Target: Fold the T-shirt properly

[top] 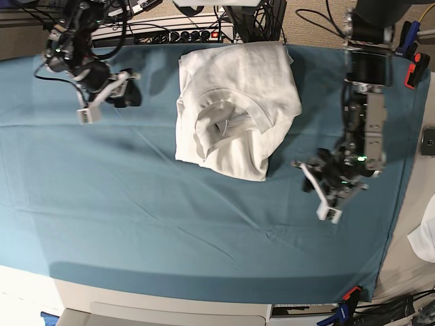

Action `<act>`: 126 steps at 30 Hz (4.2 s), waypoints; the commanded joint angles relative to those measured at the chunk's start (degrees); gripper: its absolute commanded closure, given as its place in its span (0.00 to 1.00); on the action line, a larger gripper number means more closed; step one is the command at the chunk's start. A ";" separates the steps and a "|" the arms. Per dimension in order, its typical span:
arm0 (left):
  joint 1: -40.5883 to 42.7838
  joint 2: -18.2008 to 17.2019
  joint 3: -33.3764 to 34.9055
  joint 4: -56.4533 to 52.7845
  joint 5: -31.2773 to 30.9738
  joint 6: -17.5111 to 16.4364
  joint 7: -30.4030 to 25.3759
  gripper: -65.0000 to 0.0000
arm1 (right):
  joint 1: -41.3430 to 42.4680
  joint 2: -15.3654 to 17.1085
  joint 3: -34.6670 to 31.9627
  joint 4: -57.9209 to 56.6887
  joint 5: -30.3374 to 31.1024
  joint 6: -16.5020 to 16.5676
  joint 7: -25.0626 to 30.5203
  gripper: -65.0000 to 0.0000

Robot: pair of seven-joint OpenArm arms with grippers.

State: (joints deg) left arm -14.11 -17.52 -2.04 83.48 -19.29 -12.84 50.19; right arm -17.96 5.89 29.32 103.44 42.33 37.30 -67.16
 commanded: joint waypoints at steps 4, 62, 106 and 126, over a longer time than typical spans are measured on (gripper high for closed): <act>-1.25 -5.35 -4.90 3.54 -4.59 -0.13 3.37 0.66 | 0.15 2.64 4.63 0.87 5.20 -0.02 -2.38 0.60; 51.04 6.69 -0.31 0.26 -18.51 -21.75 0.98 0.82 | -21.24 1.99 -11.34 -39.58 -12.44 0.44 25.03 0.60; 28.52 7.98 2.60 -34.69 -6.10 -4.11 -14.21 0.98 | 9.07 1.55 -11.34 -72.11 -33.40 -25.57 43.12 0.60; 28.57 6.75 -1.68 -38.23 7.85 2.91 -22.29 1.00 | 9.09 1.55 -11.34 -72.11 -39.45 -29.09 44.94 0.74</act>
State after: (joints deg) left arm 15.25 -10.20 -3.55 44.56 -11.38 -9.72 28.93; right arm -8.91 6.83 17.93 31.00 2.74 8.16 -22.44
